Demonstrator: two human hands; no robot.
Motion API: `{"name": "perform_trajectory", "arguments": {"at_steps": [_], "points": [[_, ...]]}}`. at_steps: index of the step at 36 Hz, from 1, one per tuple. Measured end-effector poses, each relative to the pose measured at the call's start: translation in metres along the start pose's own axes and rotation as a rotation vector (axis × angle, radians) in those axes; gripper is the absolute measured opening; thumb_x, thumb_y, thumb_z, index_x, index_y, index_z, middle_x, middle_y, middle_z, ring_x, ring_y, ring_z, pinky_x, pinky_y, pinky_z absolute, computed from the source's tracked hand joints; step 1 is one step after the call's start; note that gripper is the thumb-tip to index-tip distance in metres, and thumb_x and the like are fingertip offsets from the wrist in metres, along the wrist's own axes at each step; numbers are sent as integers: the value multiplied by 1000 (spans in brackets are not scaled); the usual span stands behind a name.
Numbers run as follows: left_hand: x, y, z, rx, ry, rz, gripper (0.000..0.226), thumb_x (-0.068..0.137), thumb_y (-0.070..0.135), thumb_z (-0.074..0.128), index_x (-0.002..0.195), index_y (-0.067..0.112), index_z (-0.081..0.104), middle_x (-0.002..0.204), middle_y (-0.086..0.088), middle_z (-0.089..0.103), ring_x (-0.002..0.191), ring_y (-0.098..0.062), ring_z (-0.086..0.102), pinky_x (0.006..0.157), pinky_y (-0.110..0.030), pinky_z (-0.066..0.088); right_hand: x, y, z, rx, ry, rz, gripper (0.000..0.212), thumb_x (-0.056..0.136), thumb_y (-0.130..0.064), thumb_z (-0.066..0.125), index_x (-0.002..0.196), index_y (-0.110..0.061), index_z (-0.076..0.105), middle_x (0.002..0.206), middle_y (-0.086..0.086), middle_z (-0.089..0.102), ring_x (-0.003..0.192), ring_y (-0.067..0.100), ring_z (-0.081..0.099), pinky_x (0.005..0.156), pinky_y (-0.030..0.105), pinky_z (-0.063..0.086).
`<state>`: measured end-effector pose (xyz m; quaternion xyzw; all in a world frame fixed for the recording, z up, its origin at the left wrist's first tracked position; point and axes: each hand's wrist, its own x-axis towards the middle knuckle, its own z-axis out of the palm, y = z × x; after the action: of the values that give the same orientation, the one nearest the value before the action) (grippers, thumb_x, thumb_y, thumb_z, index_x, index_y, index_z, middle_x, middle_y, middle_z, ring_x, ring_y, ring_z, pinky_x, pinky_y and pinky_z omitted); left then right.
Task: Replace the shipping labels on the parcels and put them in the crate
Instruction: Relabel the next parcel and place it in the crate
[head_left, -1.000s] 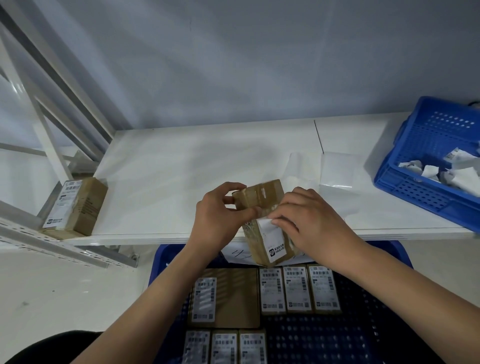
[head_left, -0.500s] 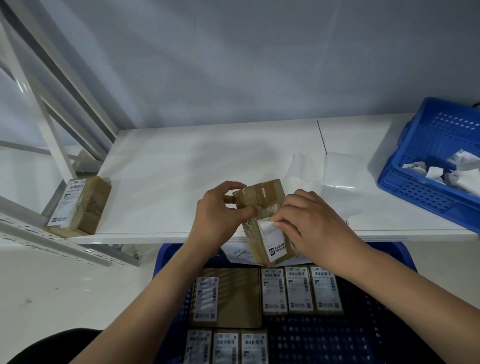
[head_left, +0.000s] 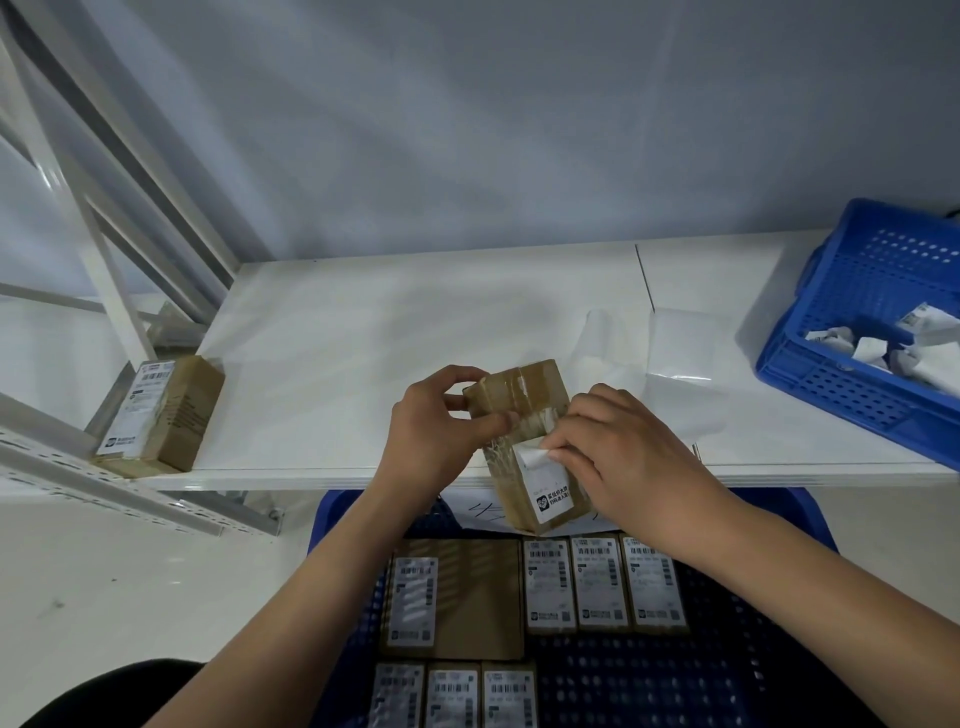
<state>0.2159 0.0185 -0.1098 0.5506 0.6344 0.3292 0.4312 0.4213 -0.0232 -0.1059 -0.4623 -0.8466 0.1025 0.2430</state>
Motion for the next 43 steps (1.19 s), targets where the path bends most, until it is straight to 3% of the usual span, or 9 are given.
{"name": "perform_trajectory", "arguments": {"at_steps": [6, 11, 24, 30, 43], "points": [[1, -1, -1, -20, 5, -17, 43, 70, 24, 91, 108, 33, 71, 95, 4, 76, 92, -14, 73, 81, -43, 64, -1, -2, 0, 2, 33, -10, 8, 85, -8, 78, 87, -14, 72, 82, -5, 60, 84, 11, 43, 71, 29, 47], [2, 0, -3, -39, -1, -36, 44, 71, 24, 92, 109, 32, 71, 96, 1, 76, 91, -14, 73, 79, -41, 64, -1, -4, -2, -10, 24, -8, 9, 84, -8, 78, 88, -14, 73, 83, -5, 60, 82, 17, 53, 70, 29, 47], [5, 1, -7, -94, -24, -75, 46, 72, 19, 91, 113, 24, 72, 96, -5, 76, 82, -14, 75, 75, -41, 65, 0, -7, -4, -20, 1, -3, 10, 85, -10, 78, 88, -15, 71, 82, -6, 59, 81, 15, 52, 69, 25, 40], [9, 1, -10, -148, -60, -121, 48, 73, 15, 91, 116, 21, 70, 90, -7, 79, 81, -25, 77, 83, -46, 63, -1, -10, -7, -25, 6, -14, 13, 82, -6, 80, 87, -14, 70, 81, -4, 58, 80, 18, 53, 67, 26, 42], [11, 1, -14, -207, -70, -172, 50, 70, 13, 92, 115, 17, 71, 92, -13, 78, 83, -31, 77, 81, -47, 63, -2, -12, -7, -18, 12, -18, 15, 82, -6, 81, 90, -14, 70, 84, -5, 57, 81, 17, 52, 66, 27, 47]]}}
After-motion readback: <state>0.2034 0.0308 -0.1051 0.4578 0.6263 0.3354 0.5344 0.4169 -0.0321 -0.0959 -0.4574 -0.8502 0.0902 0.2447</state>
